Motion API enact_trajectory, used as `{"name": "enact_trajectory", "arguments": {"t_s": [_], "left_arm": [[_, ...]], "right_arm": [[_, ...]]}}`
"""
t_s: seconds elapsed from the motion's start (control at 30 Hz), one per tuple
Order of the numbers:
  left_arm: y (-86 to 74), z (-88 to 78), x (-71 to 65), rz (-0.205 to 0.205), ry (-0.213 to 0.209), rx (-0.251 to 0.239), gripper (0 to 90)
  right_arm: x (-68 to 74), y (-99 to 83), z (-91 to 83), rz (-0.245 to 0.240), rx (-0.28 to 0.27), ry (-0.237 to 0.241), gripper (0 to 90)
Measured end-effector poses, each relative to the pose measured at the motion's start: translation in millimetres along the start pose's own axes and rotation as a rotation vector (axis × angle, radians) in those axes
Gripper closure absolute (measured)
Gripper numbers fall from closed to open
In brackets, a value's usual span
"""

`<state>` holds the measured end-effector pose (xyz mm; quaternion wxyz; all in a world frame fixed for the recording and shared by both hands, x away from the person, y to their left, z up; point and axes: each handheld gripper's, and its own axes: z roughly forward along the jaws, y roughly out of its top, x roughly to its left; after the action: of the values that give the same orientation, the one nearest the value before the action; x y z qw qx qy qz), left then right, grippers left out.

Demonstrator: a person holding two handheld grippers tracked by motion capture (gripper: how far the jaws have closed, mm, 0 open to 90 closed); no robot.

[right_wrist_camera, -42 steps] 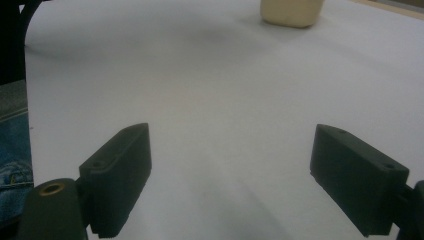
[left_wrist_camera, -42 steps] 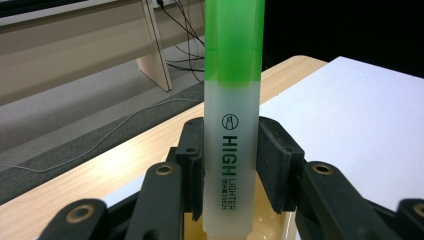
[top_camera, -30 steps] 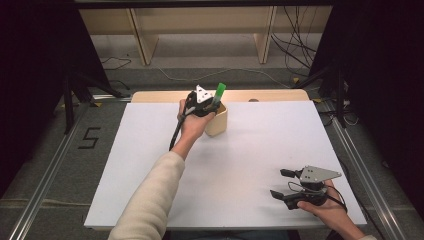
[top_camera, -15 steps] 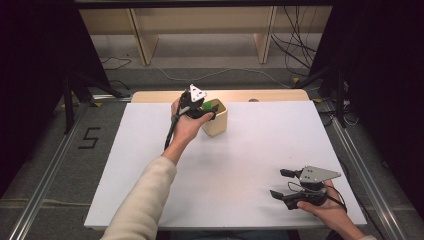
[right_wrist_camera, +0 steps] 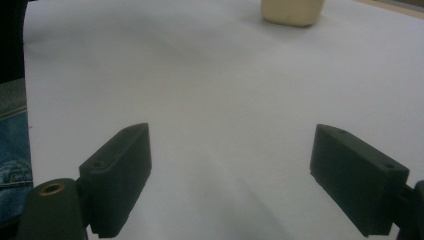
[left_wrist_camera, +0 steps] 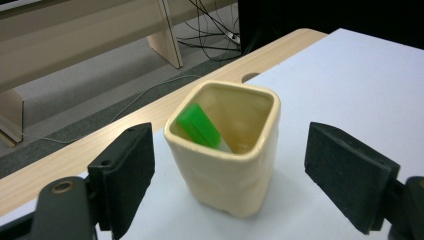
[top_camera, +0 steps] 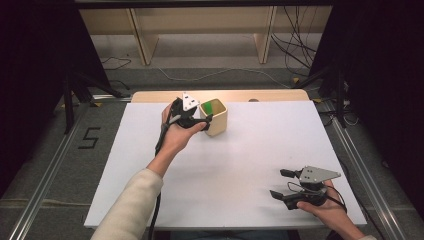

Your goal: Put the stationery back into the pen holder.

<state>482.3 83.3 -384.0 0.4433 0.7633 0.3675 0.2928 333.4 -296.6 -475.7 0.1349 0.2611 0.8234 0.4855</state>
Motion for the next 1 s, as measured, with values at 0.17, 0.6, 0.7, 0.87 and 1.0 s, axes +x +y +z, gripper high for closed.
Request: {"name": "enact_trajectory", "arguments": {"t_s": [0.17, 0.6, 0.7, 0.87, 1.0], "left_arm": [[-8.2, -13.1, -4.7, 0.004, -0.02, 0.003, 19.4], [-33.0, -39.6, -15.0, 0.028, -0.053, 0.017, 18.4], [-38.2, -44.6, -15.4, 0.027, -0.053, 0.017, 18.4], [-47.0, -53.5, -18.8, 0.029, -0.063, 0.015, 18.5], [-57.1, -61.3, -22.4, 0.047, -0.081, 0.023, 18.4]], "right_arm": [[0.2, 0.0, 0.4, 0.001, 0.004, -0.001, 17.4], [0.3, 0.0, 0.4, 0.0, 0.006, -0.002, 17.4], [0.1, 0.1, 0.8, -0.003, 0.006, 0.0, 17.4], [0.5, 0.2, 0.6, -0.001, 0.008, -0.001, 17.4], [0.4, 0.2, 0.5, -0.002, 0.008, 0.0, 17.4]]}}
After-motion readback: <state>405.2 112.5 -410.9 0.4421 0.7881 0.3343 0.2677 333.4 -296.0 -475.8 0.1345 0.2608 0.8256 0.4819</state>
